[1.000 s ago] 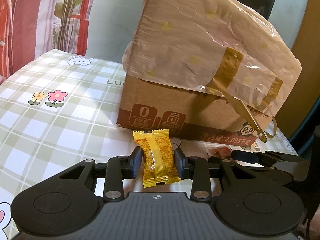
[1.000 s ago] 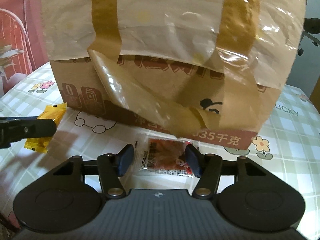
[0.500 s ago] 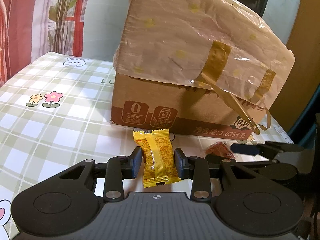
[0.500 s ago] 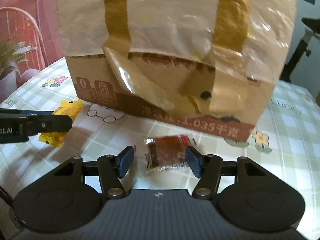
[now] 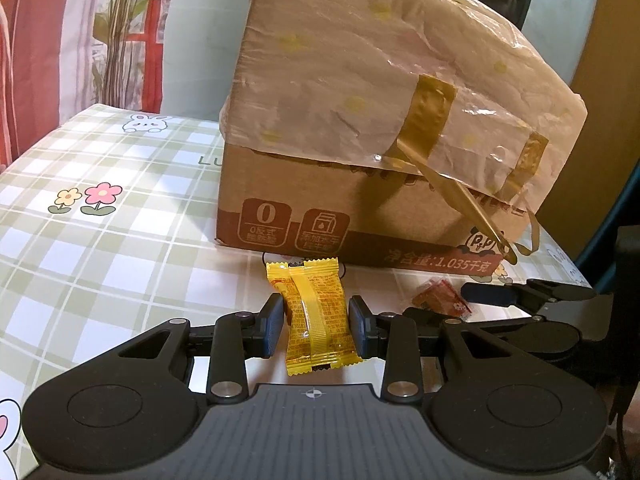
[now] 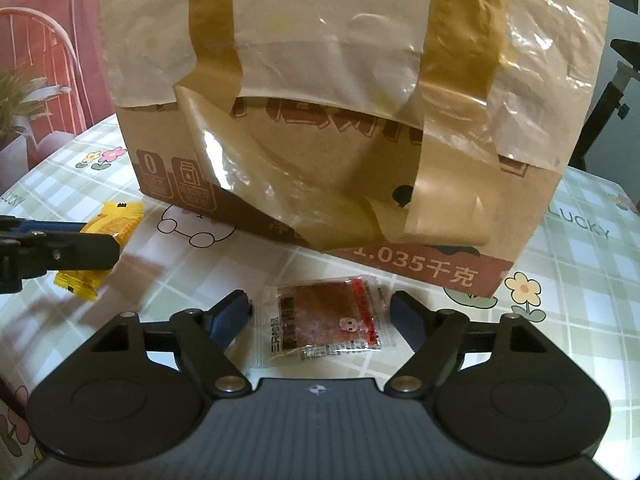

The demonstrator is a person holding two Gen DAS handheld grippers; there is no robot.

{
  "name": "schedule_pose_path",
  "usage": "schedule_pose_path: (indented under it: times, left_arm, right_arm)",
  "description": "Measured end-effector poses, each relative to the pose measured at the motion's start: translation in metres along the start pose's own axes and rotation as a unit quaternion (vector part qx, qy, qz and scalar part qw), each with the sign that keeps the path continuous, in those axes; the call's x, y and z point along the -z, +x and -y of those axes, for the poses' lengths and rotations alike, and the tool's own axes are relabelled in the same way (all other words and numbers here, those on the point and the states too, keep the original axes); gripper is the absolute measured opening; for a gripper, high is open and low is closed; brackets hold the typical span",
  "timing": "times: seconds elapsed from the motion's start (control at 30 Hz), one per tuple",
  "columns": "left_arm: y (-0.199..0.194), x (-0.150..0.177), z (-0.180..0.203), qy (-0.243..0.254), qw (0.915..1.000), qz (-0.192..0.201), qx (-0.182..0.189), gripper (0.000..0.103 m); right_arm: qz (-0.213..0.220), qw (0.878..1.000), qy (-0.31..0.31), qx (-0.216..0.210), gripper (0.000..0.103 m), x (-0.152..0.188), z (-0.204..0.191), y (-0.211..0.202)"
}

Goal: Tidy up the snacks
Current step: 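Close the right gripper on the red-and-clear packet while left holds the candy, then carry candy in left and red packet in right into box, open both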

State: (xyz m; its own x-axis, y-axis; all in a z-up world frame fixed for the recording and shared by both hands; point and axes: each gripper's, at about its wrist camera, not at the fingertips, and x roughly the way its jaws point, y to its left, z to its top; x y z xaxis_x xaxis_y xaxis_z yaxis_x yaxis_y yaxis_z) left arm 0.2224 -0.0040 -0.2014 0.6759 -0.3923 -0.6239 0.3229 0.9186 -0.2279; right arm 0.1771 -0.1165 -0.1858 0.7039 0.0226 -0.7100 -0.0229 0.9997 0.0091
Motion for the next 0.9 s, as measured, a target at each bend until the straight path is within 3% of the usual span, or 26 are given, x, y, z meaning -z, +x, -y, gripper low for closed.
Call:
schedule_pose_path:
  times: [0.3,0.57,0.9]
  left_arm:
    - [-0.003,0.000,0.004,0.006,1.0000,0.001,0.003,0.037]
    - [-0.010,0.000,0.010,0.016,0.9999,0.005,0.000,0.037]
    - [-0.016,0.005,0.027,0.041,0.9992,0.004,0.004,0.037]
  right_arm:
    - [0.009,1.000,0.003,-0.006,0.065,0.012,-0.001,-0.012]
    - [0.011,1.000,-0.002,-0.018,0.062,0.020,-0.005,-0.025]
    - [0.034,0.998,0.044,-0.041,0.062,0.031,0.012,-0.060]
